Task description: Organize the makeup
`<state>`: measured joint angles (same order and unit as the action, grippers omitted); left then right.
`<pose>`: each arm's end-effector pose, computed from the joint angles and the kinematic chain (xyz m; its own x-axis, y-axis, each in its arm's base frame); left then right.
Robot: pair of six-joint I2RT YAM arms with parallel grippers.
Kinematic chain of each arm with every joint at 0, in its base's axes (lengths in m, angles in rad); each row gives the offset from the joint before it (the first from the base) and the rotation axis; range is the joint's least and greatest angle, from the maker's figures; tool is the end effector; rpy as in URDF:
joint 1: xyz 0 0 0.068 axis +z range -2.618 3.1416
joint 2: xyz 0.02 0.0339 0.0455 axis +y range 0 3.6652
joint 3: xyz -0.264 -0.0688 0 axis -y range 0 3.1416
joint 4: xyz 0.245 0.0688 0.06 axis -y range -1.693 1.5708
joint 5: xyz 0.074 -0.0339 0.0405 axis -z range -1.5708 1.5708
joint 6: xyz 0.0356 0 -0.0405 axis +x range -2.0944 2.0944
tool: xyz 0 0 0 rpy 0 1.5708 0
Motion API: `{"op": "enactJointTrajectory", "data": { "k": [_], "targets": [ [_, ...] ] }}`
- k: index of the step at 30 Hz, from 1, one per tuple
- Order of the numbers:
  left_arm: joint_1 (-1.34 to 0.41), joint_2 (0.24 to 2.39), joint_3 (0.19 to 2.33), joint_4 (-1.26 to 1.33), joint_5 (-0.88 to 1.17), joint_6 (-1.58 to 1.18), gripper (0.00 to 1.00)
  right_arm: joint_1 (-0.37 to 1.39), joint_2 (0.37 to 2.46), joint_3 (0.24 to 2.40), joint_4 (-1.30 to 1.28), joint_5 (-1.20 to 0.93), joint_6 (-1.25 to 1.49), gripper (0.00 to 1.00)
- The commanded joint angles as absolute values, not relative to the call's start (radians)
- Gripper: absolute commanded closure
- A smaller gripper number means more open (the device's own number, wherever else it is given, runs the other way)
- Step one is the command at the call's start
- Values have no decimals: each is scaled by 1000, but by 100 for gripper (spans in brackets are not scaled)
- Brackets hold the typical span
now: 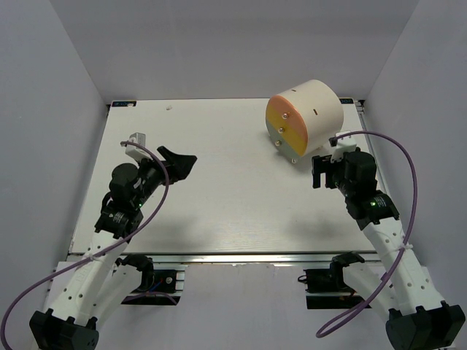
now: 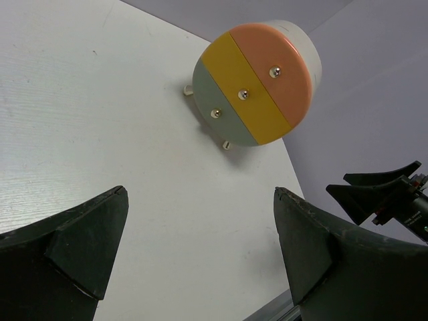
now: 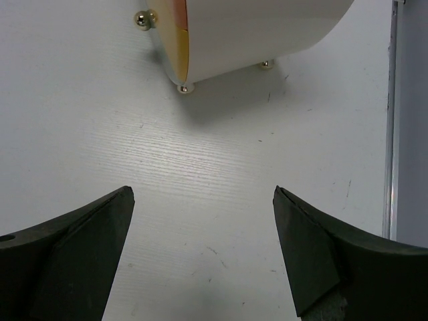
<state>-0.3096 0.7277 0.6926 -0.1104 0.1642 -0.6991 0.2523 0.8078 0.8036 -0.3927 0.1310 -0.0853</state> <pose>0.1676 -0.0597 0.3246 -0.3983 -0.5392 -0.7421 0.2591 0.7099 -0.6549 0.1789 0.0413 0.3210 -0.3618 -0.1805 -0.9146 -0.1623 0.9783 -0.1289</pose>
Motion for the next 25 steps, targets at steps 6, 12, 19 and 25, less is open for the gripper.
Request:
{"op": "enactJointTrajectory", "data": {
  "k": [6,12,19,25],
  "targets": [
    [-305,675,690,-147,143,-673,2,245,813,815,-327,195,-75,11],
    [-305,669,692,-158,133,-663,2,244,816,818,-328,201,-87,11],
    [-305,675,693,-153,130,-650,2,244,815,808,-313,233,-98,11],
    [-305,690,699,-143,135,-643,2,235,810,810,-325,213,-87,11]
  ]
}}
